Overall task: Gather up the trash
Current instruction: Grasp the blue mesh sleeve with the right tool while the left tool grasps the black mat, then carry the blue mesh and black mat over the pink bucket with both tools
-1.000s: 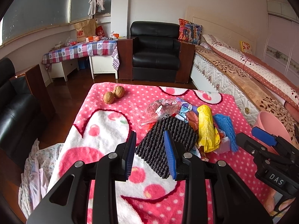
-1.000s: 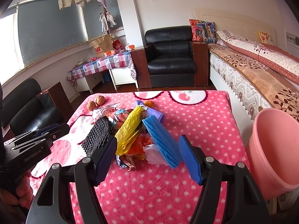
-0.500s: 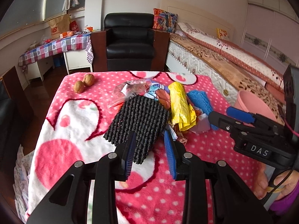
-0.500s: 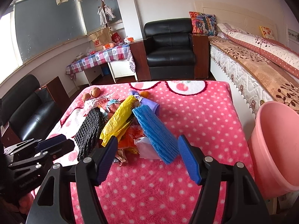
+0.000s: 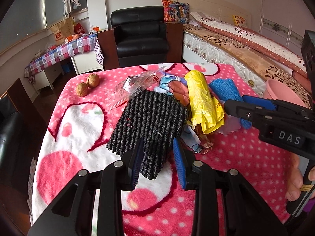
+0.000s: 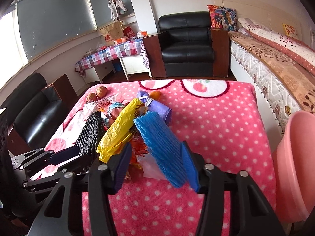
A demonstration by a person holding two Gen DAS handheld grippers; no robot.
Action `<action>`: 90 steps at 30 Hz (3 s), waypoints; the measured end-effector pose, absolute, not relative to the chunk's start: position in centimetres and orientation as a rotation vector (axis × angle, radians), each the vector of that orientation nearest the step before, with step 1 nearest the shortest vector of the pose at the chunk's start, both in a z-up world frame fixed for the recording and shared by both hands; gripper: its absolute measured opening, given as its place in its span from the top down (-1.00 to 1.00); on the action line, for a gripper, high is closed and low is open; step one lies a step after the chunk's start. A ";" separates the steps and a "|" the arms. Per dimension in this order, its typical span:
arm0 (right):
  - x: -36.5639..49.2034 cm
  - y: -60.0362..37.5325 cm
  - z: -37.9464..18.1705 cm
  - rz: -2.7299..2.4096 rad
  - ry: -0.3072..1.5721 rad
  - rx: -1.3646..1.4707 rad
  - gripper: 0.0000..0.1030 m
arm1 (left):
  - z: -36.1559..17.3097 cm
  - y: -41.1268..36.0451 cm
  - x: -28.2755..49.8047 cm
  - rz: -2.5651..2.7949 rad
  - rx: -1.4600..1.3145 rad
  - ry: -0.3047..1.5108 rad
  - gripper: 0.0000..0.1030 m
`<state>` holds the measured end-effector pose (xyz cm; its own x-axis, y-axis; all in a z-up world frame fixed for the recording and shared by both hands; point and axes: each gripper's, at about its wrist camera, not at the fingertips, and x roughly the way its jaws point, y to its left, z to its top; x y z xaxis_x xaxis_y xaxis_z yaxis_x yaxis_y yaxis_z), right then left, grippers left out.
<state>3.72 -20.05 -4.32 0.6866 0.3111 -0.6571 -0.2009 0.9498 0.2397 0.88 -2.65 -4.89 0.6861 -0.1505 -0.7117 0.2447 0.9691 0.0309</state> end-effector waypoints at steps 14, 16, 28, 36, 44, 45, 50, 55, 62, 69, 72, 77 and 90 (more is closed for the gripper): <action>1.7 -21.9 -3.3 0.295 0.739 0.234 0.84 | -2.6 -2.0 -0.9 -0.278 0.063 0.717 0.99; 1.2 -22.2 -2.8 0.295 0.726 0.246 0.85 | -1.8 -2.0 -1.4 -0.289 0.052 0.697 0.99; -1.1 -24.4 -1.2 0.282 0.686 0.275 0.85 | -0.4 -3.0 -2.6 -0.319 0.049 0.690 0.95; -1.3 -24.6 -2.0 0.291 0.705 0.281 0.85 | -2.6 -4.1 -1.5 -0.283 0.097 0.753 0.34; -1.3 -24.8 -2.5 0.299 0.717 0.285 0.85 | -4.1 -4.4 -0.8 -0.227 0.158 0.770 0.34; -1.3 -24.8 -2.4 0.300 0.715 0.286 0.85 | -4.1 -4.3 -0.9 -0.226 0.159 0.767 0.35; -1.6 -25.2 -2.3 0.301 0.705 0.297 0.85 | -3.7 -4.2 -1.2 -0.230 0.165 0.760 0.84; -2.1 -25.6 -1.8 0.304 0.686 0.304 0.85 | -2.5 -4.3 -2.1 -0.248 0.151 0.740 0.86; -3.0 -26.7 -0.9 0.291 0.646 0.322 0.85 | 0.9 -5.5 -3.7 -0.309 0.130 0.658 0.87; -4.3 -29.3 0.3 0.235 0.592 0.337 0.85 | 4.0 -9.3 -4.3 -0.449 0.117 0.588 0.87; -4.9 -30.9 0.5 0.198 0.580 0.349 0.85 | 4.7 -11.6 -4.1 -0.512 0.126 0.557 0.87; -5.7 -34.0 0.4 0.120 0.566 0.372 0.85 | 5.3 -15.9 -3.8 -0.611 0.132 0.528 0.87; -6.9 -42.2 -1.8 -0.070 0.584 0.436 0.85 | 4.3 -25.2 -2.8 -0.796 0.127 0.542 0.87</action>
